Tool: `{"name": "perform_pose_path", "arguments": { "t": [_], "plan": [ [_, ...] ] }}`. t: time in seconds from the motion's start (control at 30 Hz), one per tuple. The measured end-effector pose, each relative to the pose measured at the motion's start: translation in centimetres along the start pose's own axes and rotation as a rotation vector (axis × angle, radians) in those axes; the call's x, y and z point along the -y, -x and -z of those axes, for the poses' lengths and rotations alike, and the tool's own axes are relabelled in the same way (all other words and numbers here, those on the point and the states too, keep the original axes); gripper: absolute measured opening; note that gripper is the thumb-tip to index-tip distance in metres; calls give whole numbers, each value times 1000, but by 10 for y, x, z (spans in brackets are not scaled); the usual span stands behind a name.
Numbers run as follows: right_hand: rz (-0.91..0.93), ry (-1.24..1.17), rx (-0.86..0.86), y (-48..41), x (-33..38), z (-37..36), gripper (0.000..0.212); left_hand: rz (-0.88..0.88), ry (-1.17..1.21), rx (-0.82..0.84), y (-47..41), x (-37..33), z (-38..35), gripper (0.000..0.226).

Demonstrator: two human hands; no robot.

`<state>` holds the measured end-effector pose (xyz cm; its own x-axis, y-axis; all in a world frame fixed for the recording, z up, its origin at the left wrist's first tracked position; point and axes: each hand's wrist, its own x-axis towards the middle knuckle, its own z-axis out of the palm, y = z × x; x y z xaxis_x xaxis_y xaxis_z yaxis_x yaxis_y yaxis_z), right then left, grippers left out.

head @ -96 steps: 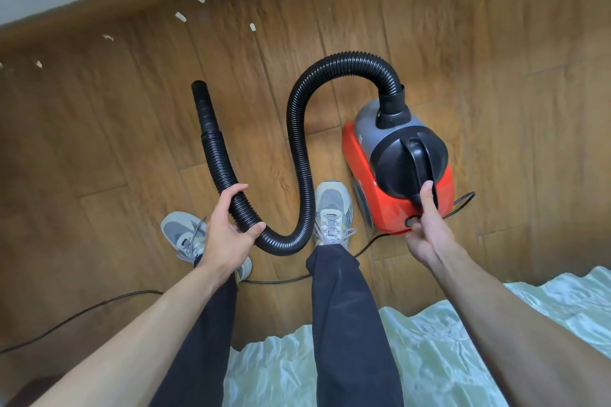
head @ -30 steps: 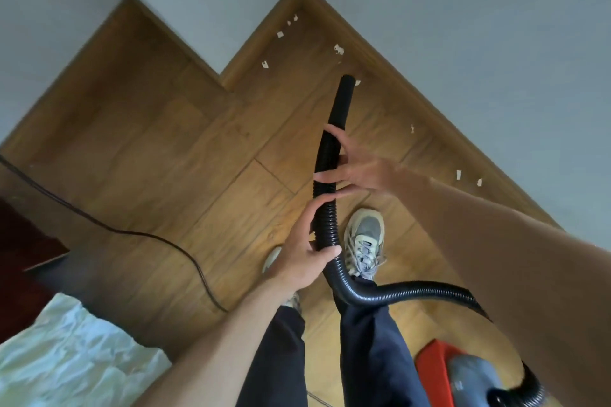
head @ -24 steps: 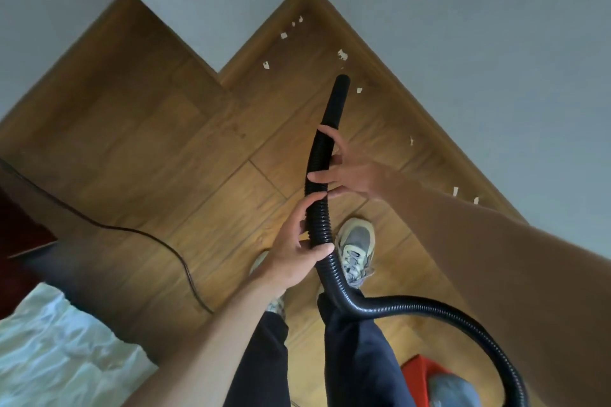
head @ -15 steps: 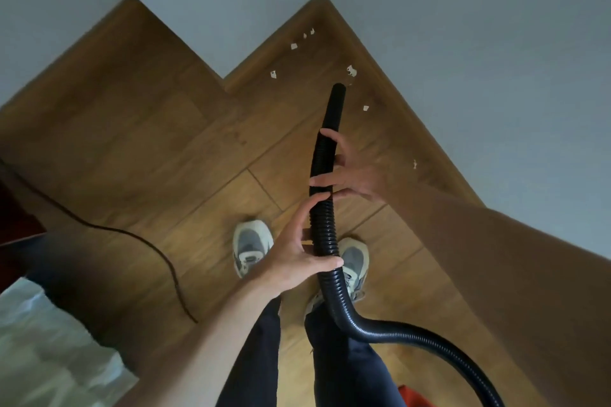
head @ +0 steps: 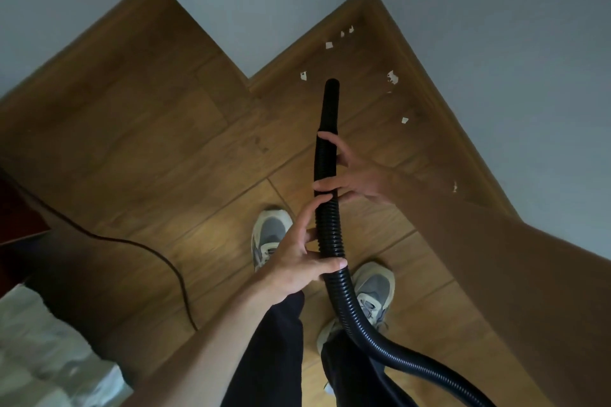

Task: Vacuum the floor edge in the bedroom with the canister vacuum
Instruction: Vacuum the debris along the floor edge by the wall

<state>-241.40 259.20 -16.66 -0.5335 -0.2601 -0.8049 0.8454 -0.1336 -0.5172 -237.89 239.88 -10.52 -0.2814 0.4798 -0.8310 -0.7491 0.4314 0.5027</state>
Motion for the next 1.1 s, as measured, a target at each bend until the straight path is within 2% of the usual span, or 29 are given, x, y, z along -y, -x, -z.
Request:
{"name": "perform_pose_path", "arguments": {
  "t": [0.47,1.1],
  "plan": [
    [-30,77,62,-47,13,-13,95,18,100,-69,-14,4,25,94],
    [-34,67,28,-52,33,22,95,39,50,83,-45,-28,42,92]
  ]
}}
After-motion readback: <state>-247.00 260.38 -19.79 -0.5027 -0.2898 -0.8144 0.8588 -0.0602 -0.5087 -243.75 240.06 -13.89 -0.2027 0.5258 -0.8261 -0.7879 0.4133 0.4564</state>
